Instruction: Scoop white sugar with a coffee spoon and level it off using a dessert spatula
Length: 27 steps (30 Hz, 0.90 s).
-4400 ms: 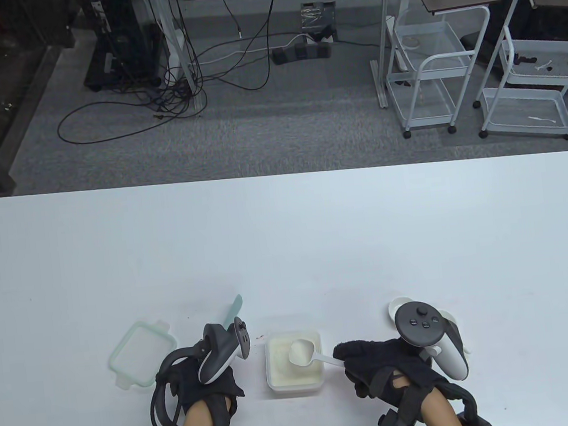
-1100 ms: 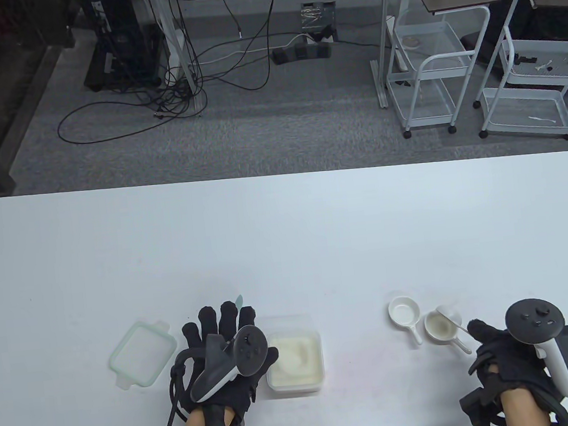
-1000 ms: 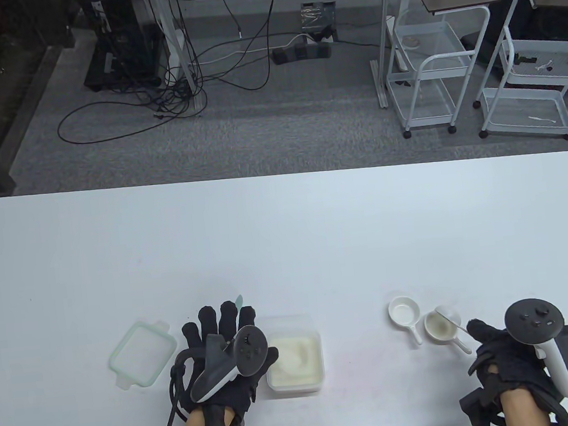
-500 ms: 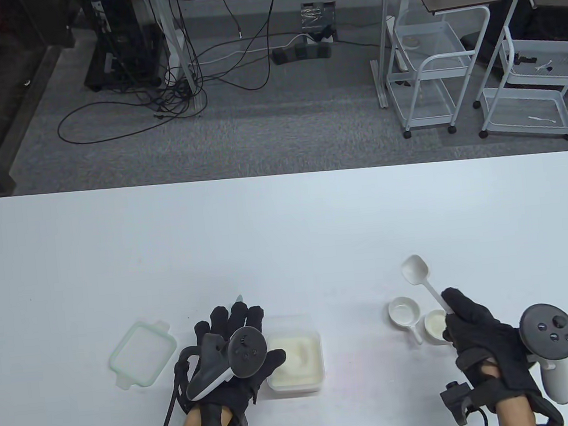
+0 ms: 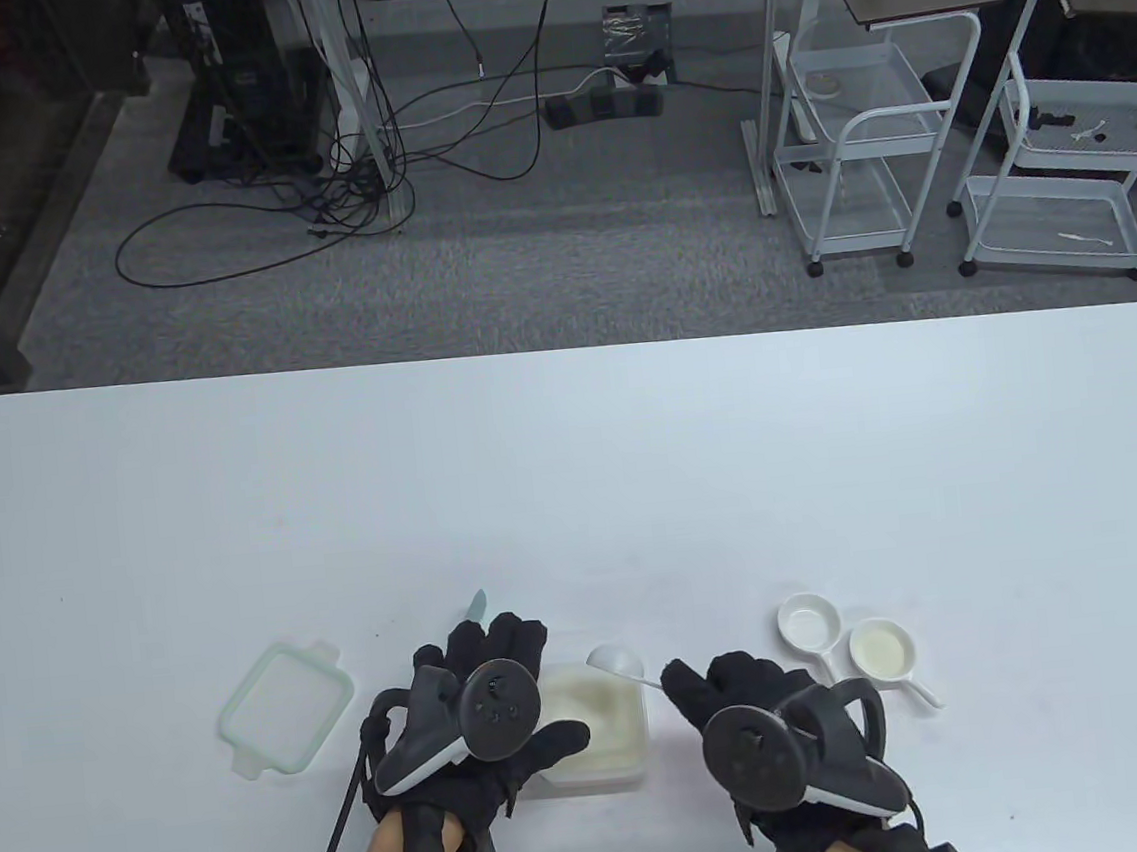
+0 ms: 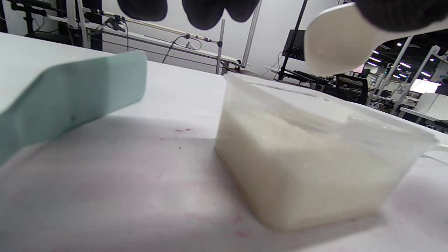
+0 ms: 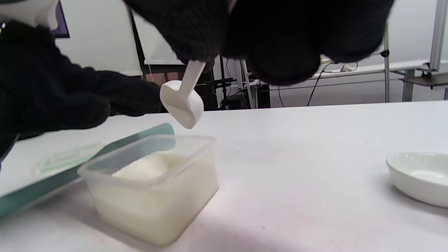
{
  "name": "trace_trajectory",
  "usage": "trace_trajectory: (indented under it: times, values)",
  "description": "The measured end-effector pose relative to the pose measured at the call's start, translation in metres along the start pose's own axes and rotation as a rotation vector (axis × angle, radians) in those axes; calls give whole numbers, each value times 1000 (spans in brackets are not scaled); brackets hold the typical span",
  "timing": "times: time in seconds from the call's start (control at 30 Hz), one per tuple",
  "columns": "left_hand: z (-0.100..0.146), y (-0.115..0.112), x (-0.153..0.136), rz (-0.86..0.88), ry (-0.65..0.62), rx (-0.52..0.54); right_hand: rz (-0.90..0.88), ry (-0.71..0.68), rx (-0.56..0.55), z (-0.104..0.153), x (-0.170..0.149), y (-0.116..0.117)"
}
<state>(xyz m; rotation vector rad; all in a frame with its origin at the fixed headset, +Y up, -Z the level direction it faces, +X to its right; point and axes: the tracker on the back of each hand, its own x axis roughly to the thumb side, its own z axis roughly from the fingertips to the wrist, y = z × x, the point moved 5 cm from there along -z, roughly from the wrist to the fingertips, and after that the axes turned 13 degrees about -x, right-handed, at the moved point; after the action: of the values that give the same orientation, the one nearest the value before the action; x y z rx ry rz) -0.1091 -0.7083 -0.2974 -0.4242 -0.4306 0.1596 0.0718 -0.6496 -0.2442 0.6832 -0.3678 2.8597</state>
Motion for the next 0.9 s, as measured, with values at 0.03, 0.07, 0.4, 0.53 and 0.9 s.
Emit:
trace_trajectory:
  times: [0.03,0.07,0.4,0.53,0.9]
  values:
    - [-2,-3,1,-22,-10,-6,29,-18,-3,0,6,3]
    - [-3,-5,2,-51,-19,-12,52,-33,12,0,11,7]
    - [-13,-20,9,-94,-33,-59,206,-90,43,0,28,25]
    - [-19,-27,11,-84,-36,-82,227,-101,30,1,32,24]
    - [-20,-28,11,-71,-15,-108,333,-120,47,1,38,34]
